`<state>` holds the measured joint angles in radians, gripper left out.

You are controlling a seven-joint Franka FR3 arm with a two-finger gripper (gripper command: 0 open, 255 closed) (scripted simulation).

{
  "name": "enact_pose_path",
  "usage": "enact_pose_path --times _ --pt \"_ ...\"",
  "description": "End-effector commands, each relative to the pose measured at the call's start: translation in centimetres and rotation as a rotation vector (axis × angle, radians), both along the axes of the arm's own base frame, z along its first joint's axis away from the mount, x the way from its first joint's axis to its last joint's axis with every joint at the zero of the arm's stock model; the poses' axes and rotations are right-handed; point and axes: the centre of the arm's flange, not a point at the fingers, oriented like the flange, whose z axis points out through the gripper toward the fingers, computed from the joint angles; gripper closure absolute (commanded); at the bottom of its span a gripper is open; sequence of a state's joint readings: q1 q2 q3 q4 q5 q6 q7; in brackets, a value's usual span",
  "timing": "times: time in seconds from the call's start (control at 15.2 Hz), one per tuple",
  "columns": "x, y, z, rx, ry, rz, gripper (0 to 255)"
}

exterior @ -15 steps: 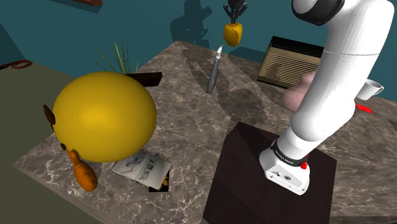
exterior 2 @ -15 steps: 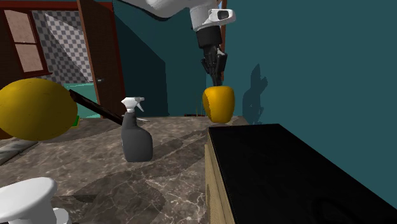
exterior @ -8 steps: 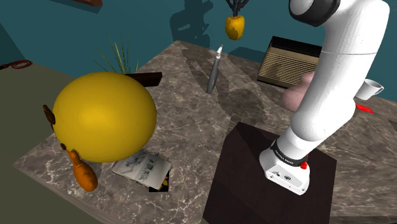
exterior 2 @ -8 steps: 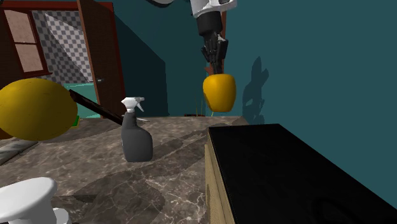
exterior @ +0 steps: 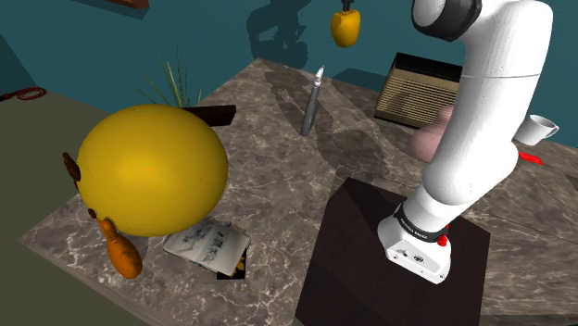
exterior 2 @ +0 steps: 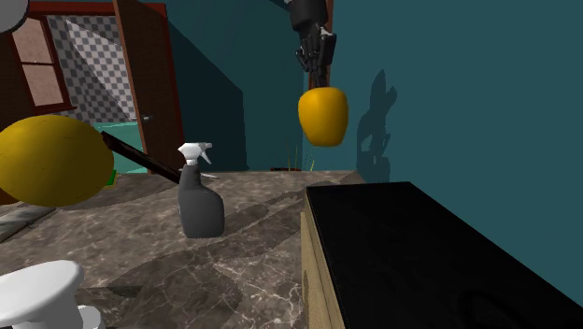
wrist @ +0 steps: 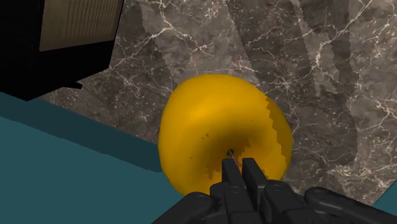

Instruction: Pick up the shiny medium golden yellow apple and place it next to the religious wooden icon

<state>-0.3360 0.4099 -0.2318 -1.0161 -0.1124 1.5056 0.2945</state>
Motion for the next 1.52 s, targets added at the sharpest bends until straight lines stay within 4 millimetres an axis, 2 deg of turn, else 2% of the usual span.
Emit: enact_pose_path --times 0.0,0.4,1.32,1.39,1.45 --pt "0.0 0.1 1.1 0.000 0.000 0.000 255" --pt "0.0 0.1 4.2 0.000 0.000 0.000 255" --pt "-3.8 18.1 4.2 0.000 0.000 0.000 255" --pt "-3.3 16.7 4.2 0.001 0.000 0.001 255" --pt "-3.3 16.7 4.2 0.001 0.000 0.001 0"
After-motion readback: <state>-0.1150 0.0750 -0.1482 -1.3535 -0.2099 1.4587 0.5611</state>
